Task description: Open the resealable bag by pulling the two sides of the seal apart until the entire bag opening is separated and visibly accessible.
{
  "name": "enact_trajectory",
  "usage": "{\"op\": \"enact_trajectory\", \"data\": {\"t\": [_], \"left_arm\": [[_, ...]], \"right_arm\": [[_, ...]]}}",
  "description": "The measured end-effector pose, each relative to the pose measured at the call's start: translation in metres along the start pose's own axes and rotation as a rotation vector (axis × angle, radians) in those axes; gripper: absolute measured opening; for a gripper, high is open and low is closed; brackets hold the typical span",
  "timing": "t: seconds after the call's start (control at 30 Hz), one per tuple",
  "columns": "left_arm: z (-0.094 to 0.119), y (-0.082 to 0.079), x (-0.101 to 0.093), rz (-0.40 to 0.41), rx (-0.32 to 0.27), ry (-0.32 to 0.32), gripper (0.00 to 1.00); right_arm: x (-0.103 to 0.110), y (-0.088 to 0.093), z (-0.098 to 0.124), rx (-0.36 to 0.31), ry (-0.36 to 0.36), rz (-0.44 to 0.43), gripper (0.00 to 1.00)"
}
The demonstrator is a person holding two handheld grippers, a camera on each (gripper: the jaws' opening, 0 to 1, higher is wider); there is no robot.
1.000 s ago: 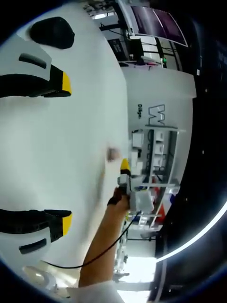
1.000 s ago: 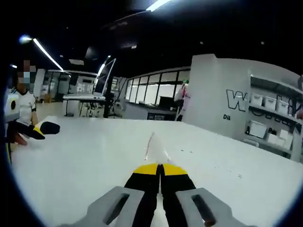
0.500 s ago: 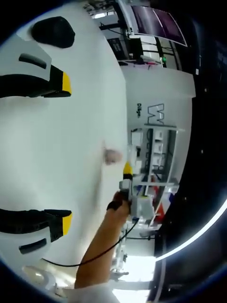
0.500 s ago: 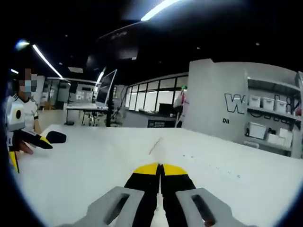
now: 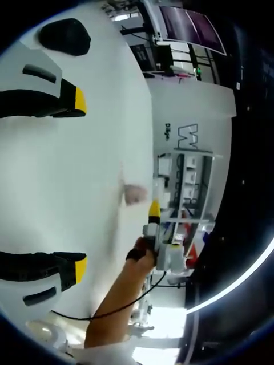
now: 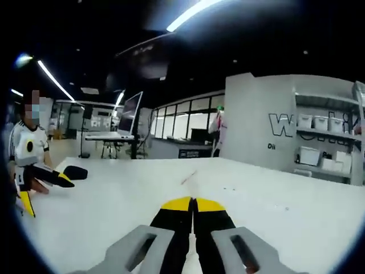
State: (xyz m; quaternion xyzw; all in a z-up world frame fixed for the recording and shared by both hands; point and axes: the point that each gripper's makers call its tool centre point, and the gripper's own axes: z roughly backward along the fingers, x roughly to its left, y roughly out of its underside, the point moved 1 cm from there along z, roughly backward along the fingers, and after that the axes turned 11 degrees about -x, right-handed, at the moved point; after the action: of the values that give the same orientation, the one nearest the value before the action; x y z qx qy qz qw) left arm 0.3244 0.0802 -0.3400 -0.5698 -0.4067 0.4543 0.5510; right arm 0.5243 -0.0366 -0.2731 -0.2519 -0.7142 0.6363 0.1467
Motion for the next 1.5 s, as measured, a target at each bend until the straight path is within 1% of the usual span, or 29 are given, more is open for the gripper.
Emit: {"op": "enact_trajectory", "data": {"t": [0.23, 0.5, 0.73, 0.93, 1.1, 1.23, 1.37, 1.5], "left_arm": [[0.0, 0.0, -0.002, 0.001, 0.0, 0.006, 0.97], [0.002, -0.001, -0.005, 0.006, -0.002, 0.014, 0.97], [0.002, -0.001, -0.007, 0.005, -0.001, 0.02, 0.97], [0.004, -0.002, -0.011, 0.008, -0.003, 0.028, 0.97], [0.006, -0.006, -0.014, 0.014, -0.006, 0.034, 0.97], [0.006, -0.007, -0.017, 0.019, -0.008, 0.041, 0.97], [0.007, -0.009, -0.02, 0.023, -0.011, 0.049, 0.96], [0.009, -0.01, -0.023, 0.026, -0.013, 0.056, 0.96]], "right_arm": [[0.011, -0.008, 0.008, -0.015, -0.014, 0.009, 0.0], [0.03, -0.014, 0.021, -0.029, -0.035, -0.036, 0.0], [0.046, -0.021, 0.033, -0.05, -0.051, -0.047, 0.0], [0.053, -0.025, 0.039, -0.062, -0.057, -0.047, 0.0], [0.061, -0.031, 0.049, -0.073, -0.063, -0.061, 0.0], [0.073, -0.036, 0.058, -0.088, -0.074, -0.078, 0.0], [0.085, -0.046, 0.066, -0.118, -0.089, -0.08, 0.0], [0.1, -0.05, 0.074, -0.14, -0.102, -0.069, 0.0]]}}
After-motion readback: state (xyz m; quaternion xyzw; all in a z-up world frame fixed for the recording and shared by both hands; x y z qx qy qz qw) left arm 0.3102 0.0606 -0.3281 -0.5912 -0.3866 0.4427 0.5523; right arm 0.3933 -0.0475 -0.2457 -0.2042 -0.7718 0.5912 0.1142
